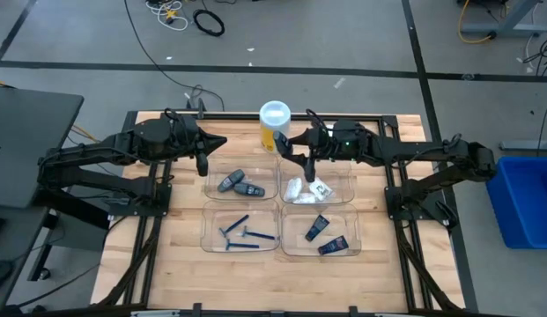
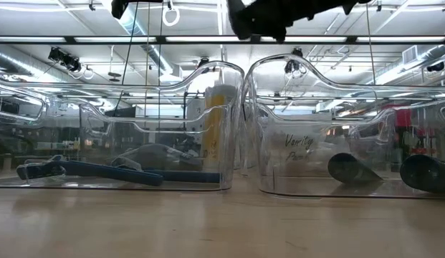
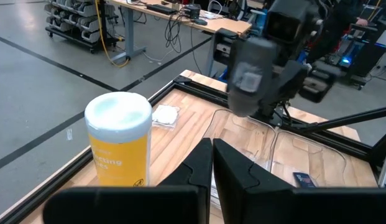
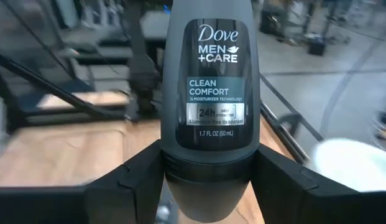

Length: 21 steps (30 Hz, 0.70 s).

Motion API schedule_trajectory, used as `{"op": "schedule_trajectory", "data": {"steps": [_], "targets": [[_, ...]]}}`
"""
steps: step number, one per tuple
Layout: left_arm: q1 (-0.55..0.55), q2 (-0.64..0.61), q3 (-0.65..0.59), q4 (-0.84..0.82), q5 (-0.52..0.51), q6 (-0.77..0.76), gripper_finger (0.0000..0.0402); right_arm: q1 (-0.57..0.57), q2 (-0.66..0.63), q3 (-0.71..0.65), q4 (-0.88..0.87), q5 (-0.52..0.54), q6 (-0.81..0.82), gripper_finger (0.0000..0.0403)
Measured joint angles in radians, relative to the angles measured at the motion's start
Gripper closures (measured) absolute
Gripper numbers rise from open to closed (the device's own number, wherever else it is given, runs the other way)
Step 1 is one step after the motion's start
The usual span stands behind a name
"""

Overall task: Pick & Place Travel size toiletries
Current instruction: Put the black deodorant into the top left transparent bin

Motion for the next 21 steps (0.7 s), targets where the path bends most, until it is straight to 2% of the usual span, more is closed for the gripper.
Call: {"op": "schedule_trajectory", "data": {"steps": [3,10,21], "targets": [[0.000,0.000,0.000,0.000,0.000,0.000,0.0379,0.013,0.000,0.000,0.061,-0.040,0.031,0.0193],[0.000,0.000,0.000,0.000,-0.001,0.000,0.0379,0.042,0.000,0.000,0.187,-0.041,0.068,0.0191],[0.000,0.000,0.000,0.000,-0.001,0.000,0.0379,0.048,0.006,0.000,0.227,-0.039,0.070,0.0191]]}}
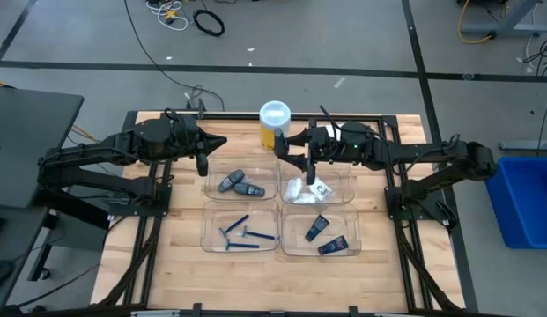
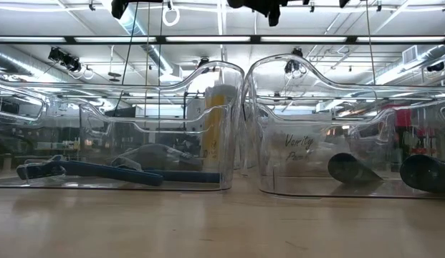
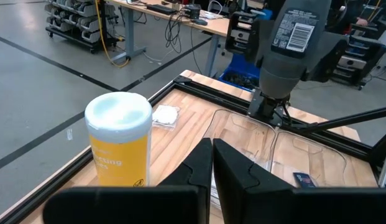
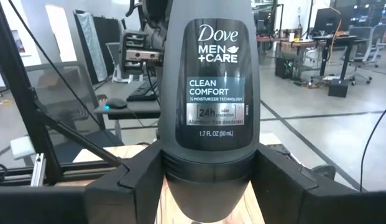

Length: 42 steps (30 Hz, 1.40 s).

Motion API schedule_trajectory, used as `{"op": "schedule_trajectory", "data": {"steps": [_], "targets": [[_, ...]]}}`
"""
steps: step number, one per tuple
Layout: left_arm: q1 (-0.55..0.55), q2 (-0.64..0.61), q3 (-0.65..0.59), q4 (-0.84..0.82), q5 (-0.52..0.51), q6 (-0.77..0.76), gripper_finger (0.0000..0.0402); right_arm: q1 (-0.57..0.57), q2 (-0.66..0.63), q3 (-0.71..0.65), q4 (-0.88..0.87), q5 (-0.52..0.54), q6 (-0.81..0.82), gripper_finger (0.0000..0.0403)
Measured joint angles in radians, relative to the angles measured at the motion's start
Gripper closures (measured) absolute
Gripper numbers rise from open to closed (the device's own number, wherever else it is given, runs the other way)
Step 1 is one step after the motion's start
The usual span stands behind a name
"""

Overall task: Pick & Place Travel size toiletries
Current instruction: Put the black deodorant into the top left transparent bin

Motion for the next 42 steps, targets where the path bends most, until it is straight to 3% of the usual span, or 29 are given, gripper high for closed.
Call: {"op": "schedule_trajectory", "data": {"steps": [14,32,42], "targets": [[0.000,0.000,0.000,0.000,0.001,0.000,0.0379,0.000,0.184,0.000,0.179,-0.003,0.075,0.0189],[0.000,0.000,0.000,0.000,0.001,0.007,0.0379,0.000,0.429,0.000,0.172,-0.044,0.152,0.0195],[0.000,0.000,0.000,0.000,0.001,0.007,0.0379,-0.001,0.466,0.000,0.119,-0.045,0.152,0.0192]]}}
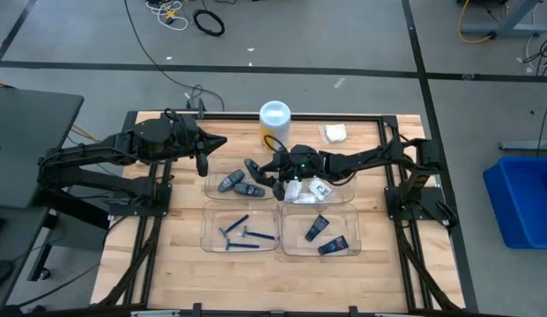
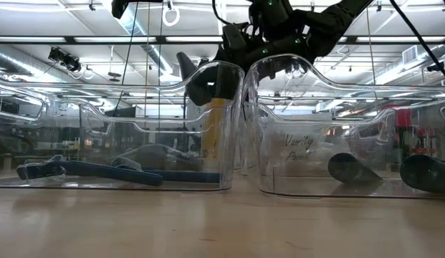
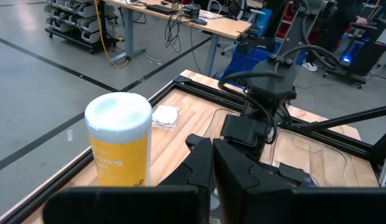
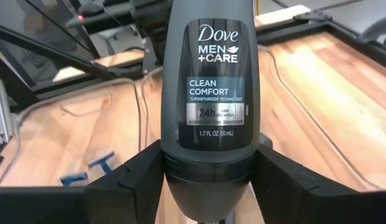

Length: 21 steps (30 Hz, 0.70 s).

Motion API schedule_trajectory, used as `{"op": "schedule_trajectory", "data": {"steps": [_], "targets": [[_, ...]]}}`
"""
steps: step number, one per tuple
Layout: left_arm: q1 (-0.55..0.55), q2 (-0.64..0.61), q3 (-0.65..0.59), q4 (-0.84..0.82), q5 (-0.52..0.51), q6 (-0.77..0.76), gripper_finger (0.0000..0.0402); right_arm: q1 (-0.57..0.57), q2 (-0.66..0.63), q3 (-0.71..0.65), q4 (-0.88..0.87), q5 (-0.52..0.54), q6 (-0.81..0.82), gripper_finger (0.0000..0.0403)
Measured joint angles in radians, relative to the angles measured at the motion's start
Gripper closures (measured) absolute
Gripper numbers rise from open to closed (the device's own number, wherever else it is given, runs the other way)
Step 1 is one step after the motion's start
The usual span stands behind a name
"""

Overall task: Pick & Place Travel size toiletries
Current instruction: Put the black deodorant into the top left transparent bin, then put the transparent vanity pack into the top right transparent bin

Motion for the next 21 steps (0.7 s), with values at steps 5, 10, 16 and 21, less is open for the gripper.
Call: {"op": "schedule_trajectory", "data": {"steps": [5,10,16,21], "targets": [[0.000,0.000,0.000,0.000,0.000,0.000,0.0379,0.000,0.000,0.000,-0.010,0.005,-0.007,0.0175],[0.000,0.000,0.000,0.000,0.000,0.000,0.0379,0.000,0.000,0.000,-0.014,0.026,0.001,0.0136],[0.000,0.000,0.000,0.000,0.000,0.000,0.0379,0.000,0.000,0.000,-0.023,0.018,0.011,0.0116],[0.000,0.000,0.000,0.000,0.000,0.000,0.0379,0.000,-0.001,0.000,-0.036,0.018,0.027,0.0125]]}}
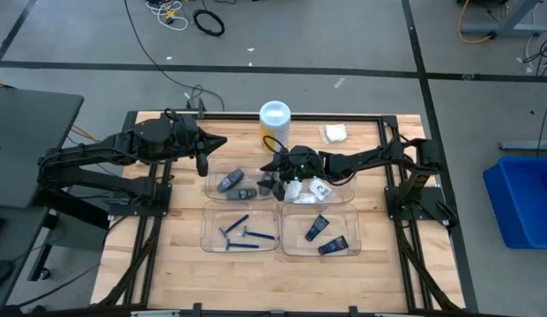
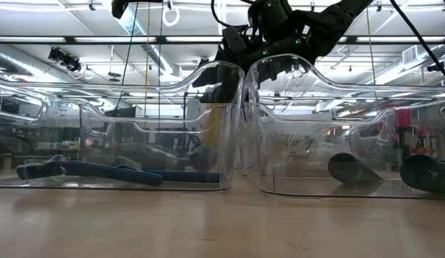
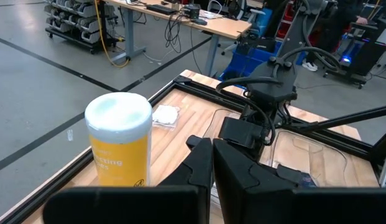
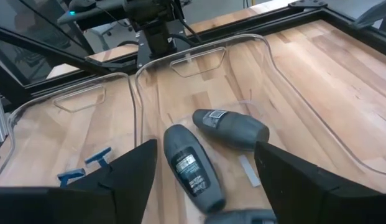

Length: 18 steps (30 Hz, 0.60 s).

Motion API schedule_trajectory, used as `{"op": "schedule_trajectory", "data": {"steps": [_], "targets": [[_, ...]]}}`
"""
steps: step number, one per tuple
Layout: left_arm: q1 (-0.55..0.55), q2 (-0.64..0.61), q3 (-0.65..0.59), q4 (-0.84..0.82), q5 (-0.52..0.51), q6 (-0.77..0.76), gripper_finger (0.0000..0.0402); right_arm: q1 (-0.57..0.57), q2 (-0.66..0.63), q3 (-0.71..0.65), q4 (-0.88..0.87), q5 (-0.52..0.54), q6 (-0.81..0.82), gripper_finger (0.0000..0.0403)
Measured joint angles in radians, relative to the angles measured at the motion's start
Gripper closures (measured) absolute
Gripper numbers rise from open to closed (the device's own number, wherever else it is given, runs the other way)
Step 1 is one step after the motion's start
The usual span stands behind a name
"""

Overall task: Pick & Place Travel size toiletries
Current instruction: Put the transparent vanity pack into the top right transparent bin

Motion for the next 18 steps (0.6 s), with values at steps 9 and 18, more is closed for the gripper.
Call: {"op": "schedule_trajectory", "data": {"steps": [9,18], "targets": [[0.000,0.000,0.000,0.000,0.000,0.000,0.0379,0.000,-0.001,0.000,0.001,0.001,-0.005,0.0161],[0.000,0.000,0.000,0.000,0.024,0.000,0.0379,0.000,-0.104,0.000,-0.024,0.002,-0.069,0.0207]]}}
